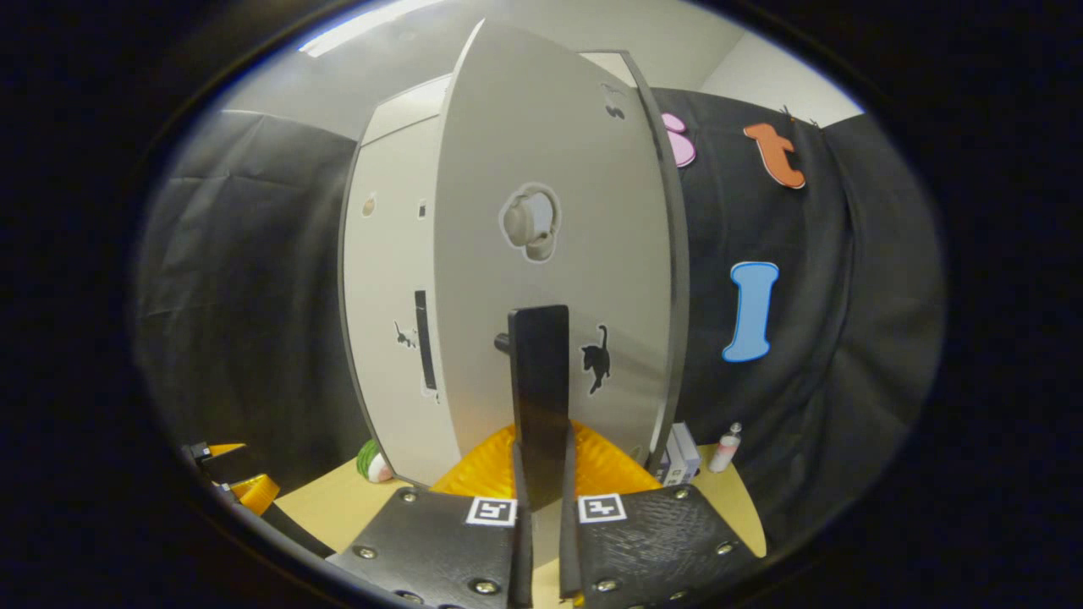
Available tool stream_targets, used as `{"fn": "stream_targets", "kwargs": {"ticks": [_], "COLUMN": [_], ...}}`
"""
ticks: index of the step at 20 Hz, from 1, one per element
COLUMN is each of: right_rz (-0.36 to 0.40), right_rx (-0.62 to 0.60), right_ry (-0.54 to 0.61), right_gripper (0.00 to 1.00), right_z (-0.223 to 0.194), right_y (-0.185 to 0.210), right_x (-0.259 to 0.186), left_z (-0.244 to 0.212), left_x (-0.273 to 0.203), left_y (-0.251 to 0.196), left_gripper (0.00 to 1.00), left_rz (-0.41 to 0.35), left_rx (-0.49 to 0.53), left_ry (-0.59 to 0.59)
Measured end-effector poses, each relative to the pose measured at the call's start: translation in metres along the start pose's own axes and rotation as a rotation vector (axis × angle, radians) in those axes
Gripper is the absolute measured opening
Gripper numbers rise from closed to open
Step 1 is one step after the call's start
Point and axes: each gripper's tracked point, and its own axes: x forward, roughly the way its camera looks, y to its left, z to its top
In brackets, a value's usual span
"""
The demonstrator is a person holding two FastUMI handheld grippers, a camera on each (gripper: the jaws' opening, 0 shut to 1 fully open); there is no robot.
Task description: Open the right door of the double-door shoe cabinet with the right hand, and open the left door with the left hand.
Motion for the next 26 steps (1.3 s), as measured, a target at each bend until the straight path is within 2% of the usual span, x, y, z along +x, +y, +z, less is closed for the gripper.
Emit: {"fn": "stream_targets", "kwargs": {"ticks": [13,16,18,19,20,21,22,25,26], "right_rz": [-0.069,-0.123,-0.21,-0.185,-0.11,-0.068,-0.073,-0.148,-0.182], "right_rx": [0.039,0.078,0.096,0.122,0.17,0.194,0.196,0.13,0.119], "right_ry": [-0.019,-0.059,-0.078,-0.085,-0.087,-0.088,-0.101,-0.113,-0.118], "right_gripper": [0.11,0.11,0.11,0.06,0.04,0.05,0.11,0.15,0.29], "right_z": [0.002,0.01,0.01,0.01,0.011,0.01,0.008,0.005,0.004], "right_y": [-0.031,-0.051,-0.076,-0.077,-0.064,-0.056,-0.06,-0.08,-0.087], "right_x": [-0.013,-0.019,-0.025,-0.026,-0.03,-0.032,-0.029,-0.04,-0.047], "left_z": [-0.008,-0.008,-0.006,-0.003,0.0,0.004,0.008,0.024,0.03], "left_x": [0.007,0.01,0.013,0.017,0.02,0.025,0.028,0.042,0.048], "left_y": [-0.017,-0.018,-0.019,-0.018,-0.019,-0.017,-0.019,-0.011,-0.013], "left_gripper": [0.96,0.95,0.94,0.95,0.95,0.94,0.95,0.95,0.95], "left_rz": [-0.033,-0.034,-0.027,-0.028,-0.032,-0.038,-0.039,-0.03,-0.029], "left_rx": [-0.023,-0.024,-0.038,-0.05,-0.056,-0.062,-0.067,-0.085,-0.085], "left_ry": [0.023,0.023,0.025,0.023,0.024,0.025,0.021,-0.012,-0.026]}}
